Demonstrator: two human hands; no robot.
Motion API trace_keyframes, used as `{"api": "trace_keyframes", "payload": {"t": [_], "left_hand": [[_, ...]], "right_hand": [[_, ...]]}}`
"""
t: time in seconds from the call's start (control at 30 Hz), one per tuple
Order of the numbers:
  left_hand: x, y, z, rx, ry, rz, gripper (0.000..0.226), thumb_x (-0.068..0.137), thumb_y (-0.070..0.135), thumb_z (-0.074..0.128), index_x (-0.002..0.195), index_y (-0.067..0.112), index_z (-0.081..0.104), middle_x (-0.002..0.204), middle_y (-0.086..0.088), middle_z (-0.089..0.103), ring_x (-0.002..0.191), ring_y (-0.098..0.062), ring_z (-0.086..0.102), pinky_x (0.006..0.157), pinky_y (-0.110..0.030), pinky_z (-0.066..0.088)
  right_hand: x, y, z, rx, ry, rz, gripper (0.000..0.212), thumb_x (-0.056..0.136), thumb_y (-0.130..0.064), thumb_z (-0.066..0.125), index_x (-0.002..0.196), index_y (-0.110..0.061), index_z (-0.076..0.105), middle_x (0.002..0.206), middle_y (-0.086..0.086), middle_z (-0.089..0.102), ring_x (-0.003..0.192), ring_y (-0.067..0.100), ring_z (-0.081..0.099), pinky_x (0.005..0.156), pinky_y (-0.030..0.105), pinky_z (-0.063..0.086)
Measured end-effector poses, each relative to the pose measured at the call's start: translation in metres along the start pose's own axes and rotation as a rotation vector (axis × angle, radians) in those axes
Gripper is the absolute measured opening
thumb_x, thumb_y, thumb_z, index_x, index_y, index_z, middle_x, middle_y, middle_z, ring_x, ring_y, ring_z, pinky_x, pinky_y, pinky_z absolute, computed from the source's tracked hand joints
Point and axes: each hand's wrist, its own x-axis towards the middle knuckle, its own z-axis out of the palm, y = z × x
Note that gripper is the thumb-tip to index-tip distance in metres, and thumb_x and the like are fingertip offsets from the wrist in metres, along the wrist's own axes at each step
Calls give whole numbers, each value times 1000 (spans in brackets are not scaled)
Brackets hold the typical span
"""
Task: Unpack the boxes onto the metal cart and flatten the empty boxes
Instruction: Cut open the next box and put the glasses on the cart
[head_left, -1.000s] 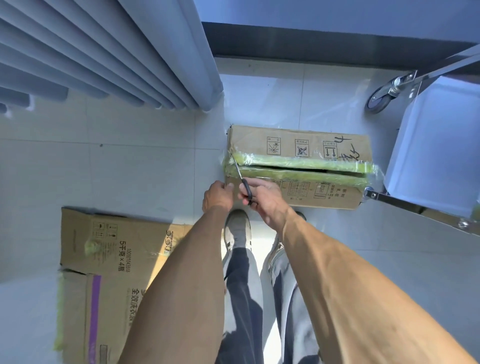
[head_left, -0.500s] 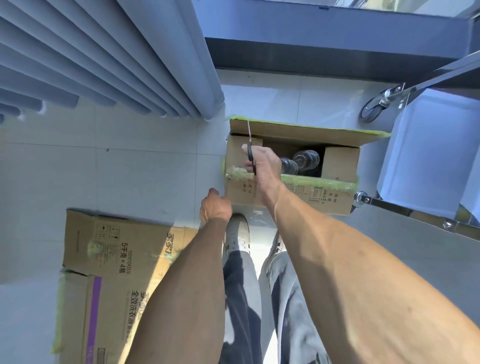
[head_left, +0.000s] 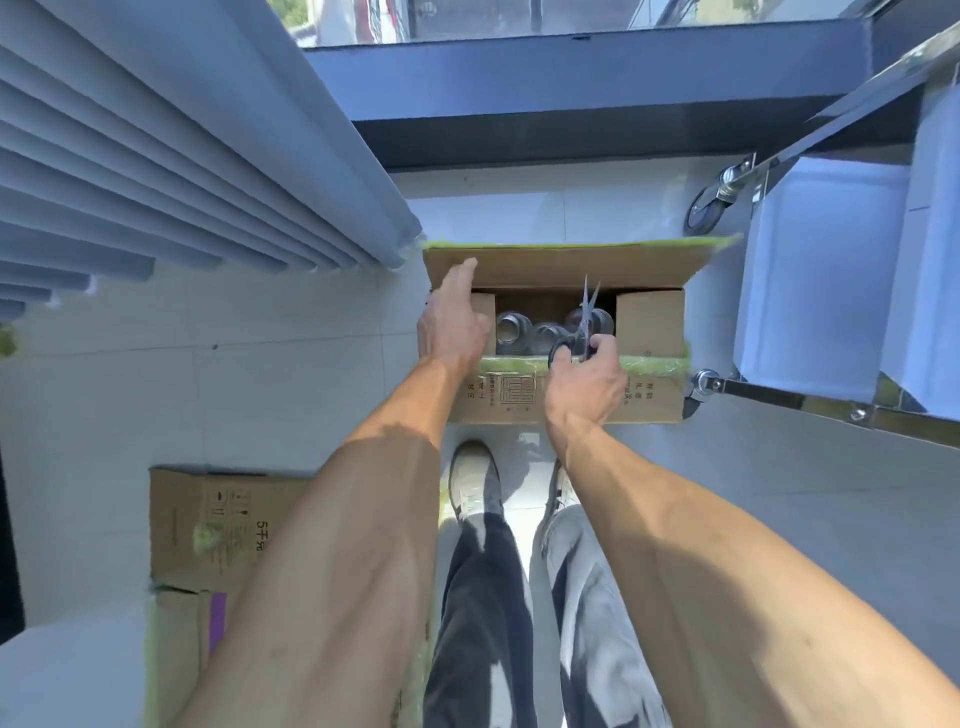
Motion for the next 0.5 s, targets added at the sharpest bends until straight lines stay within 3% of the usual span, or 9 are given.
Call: {"api": "trace_keyframes", "payload": {"t": [0.13, 0.27, 0.4, 0.5], "left_hand": [[16, 39, 12, 122, -101, 75, 79, 84, -9, 43, 155, 23, 27, 165, -2, 16, 147, -22, 26, 114, -41, 30], [27, 59, 36, 251, -208, 83, 78, 85, -4, 48, 155, 23, 26, 166, -6, 6, 148, -26, 21, 113, -45, 33], [39, 63, 59, 400, -237, 83, 71, 82, 6, 53, 149, 19, 34, 163, -13, 12, 138, -33, 33, 111, -47, 32], [54, 57, 77, 471, -309, 32, 62, 74, 19, 55, 136, 19, 46, 147, -10, 38, 125, -33, 46, 109, -51, 29]], "right_hand": [[17, 12, -11, -76, -23, 57, 15, 91, -21, 66, 104, -12, 64, 85, 4, 62, 80, 18, 50, 69, 25, 32], [39, 30, -23, -138, -75, 173, 19, 90, -21, 68, 107, -12, 65, 99, 9, 68, 92, 25, 61, 72, 29, 43], [61, 47, -34, -167, -102, 209, 14, 92, -17, 65, 103, -13, 72, 96, 9, 71, 76, 21, 53, 67, 24, 38], [80, 59, -38, -103, -74, 269, 16, 92, -16, 67, 105, -12, 75, 99, 8, 73, 84, 22, 63, 68, 20, 38]]}}
